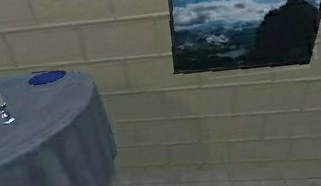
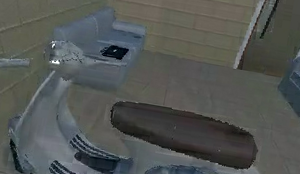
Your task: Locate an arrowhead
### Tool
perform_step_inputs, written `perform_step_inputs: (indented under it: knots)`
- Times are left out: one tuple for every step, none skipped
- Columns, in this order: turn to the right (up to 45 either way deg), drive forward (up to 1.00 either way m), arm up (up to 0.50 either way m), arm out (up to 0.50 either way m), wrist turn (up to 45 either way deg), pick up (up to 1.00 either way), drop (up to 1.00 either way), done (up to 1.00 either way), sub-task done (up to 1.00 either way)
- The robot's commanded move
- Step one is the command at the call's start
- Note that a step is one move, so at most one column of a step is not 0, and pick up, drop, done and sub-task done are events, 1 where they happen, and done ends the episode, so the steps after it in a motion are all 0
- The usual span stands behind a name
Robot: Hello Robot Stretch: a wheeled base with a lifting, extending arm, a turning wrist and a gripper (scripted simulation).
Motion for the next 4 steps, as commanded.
perform_step_inputs:
  knots:
    - [-45.0,0.00,0.00,0.00,0.0,0.00,0.00,0.00,0.00]
    - [-15.0,0.00,0.00,0.00,0.0,0.00,0.00,0.00,0.00]
    - [0.0,1.00,0.00,0.00,0.0,0.00,0.00,0.00,0.00]
    - [0.0,0.00,0.00,0.00,0.0,0.00,0.00,1.00,0.00]
